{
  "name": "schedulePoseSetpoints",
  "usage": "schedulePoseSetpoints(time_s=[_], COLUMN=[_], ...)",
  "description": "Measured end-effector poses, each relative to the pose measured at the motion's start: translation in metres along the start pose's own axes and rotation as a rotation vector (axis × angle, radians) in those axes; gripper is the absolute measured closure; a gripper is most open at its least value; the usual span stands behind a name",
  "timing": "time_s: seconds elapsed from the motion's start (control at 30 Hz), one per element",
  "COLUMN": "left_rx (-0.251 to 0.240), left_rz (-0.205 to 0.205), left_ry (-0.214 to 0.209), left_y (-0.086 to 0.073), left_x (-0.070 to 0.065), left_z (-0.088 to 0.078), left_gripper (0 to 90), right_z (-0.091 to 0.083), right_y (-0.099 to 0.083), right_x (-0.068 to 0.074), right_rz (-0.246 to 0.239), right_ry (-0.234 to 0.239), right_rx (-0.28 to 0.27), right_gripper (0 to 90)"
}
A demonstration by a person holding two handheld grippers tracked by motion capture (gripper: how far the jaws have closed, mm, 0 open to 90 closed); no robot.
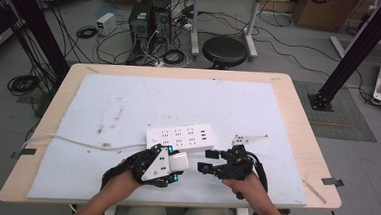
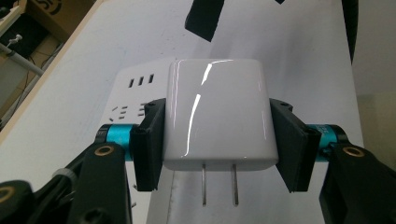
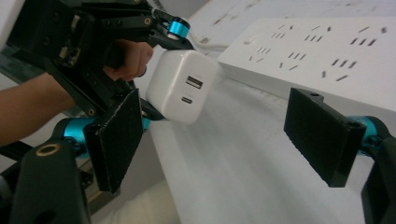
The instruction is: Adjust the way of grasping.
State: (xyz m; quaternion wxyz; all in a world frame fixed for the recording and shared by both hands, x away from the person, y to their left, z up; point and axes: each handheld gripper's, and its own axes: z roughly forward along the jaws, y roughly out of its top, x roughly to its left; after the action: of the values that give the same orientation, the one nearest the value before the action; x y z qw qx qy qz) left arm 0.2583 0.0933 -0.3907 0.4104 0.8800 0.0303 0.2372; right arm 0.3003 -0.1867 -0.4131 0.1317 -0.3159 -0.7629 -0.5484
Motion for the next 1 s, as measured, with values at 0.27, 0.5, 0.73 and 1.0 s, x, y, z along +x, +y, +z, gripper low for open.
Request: schedulePoseSetpoints(time_s=[0.27, 0.5, 0.73, 1.0], left_rx=[-0.015, -0.022, -0.026, -0.027], left_rz=[0.021, 0.04, 0.053, 0.052], left_ry=[-0.001, -0.01, -0.009, -0.011], left_y=[0.006, 0.01, 0.012, 0.011], left_x=[-0.003, -0.006, -0.008, -0.009], left_z=[0.006, 0.011, 0.013, 0.014], left_gripper=[42.5, 42.5, 42.5, 42.5], right_z=[0.011, 0.02, 0.025, 0.03], right_y=[0.004, 0.006, 0.007, 0.005], right_x=[-0.001, -0.003, -0.006, -0.009], right_rz=[0.054, 0.096, 0.128, 0.169], right_ry=[0.055, 0.088, 0.114, 0.144], right_rx=[0.036, 0.066, 0.082, 0.107], right_gripper=[20.4, 20.6, 25.6, 41.8])
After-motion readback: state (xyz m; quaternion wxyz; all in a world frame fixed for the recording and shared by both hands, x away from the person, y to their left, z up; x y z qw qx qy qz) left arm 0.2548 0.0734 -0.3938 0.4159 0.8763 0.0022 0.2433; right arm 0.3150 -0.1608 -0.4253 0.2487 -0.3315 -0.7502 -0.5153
